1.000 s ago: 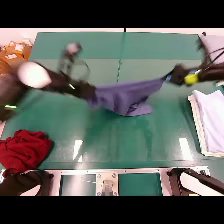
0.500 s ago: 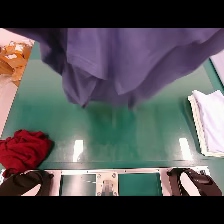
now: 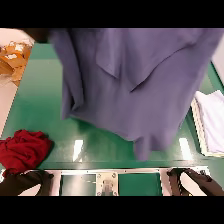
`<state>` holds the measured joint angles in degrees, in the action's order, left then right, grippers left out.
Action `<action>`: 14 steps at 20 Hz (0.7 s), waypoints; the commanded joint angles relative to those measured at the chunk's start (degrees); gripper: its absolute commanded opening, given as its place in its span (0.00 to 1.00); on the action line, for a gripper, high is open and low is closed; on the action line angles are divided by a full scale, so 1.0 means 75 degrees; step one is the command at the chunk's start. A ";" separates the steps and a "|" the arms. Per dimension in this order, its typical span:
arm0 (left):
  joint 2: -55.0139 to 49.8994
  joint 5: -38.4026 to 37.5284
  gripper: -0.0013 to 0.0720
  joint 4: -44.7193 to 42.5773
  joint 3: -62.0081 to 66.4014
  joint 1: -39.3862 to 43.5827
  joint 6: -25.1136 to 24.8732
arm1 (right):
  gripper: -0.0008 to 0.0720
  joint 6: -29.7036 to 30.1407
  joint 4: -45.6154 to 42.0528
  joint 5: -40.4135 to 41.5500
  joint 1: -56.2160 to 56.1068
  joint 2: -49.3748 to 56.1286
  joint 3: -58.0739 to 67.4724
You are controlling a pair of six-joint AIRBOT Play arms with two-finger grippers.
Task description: Fold the shirts.
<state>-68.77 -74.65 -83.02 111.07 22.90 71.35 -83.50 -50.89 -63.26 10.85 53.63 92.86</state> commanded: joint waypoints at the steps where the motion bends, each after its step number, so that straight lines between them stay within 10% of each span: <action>1: -0.1810 0.0679 0.04 0.0035 -0.0175 -0.0006 -0.0256 | 0.04 0.0026 0.0038 -0.0015 -0.0009 0.1416 -0.0953; 4: -0.3660 0.1539 0.04 0.0026 -0.0172 -0.0003 -0.0839 | 0.04 0.0099 0.0050 0.0522 -0.0029 0.2850 -0.2060; 8: -0.4707 0.2707 0.05 0.0038 -0.0172 -0.0006 0.0341 | 0.04 0.0221 0.0125 0.1180 -0.0070 0.4605 -0.2632; 10: -0.4663 0.2407 0.60 0.0006 -0.0006 -0.0038 0.0653 | 0.51 0.0230 0.0105 0.1174 -0.0017 0.4960 -0.2605; 14: -0.4497 -0.0015 0.55 -0.0122 0.0959 -0.0501 0.0682 | 0.59 0.0484 -0.0367 0.0277 0.0691 0.4750 -0.2148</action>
<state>-102.48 -64.53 -83.24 114.91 21.12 74.98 -80.79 -51.37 -56.66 13.08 88.49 75.40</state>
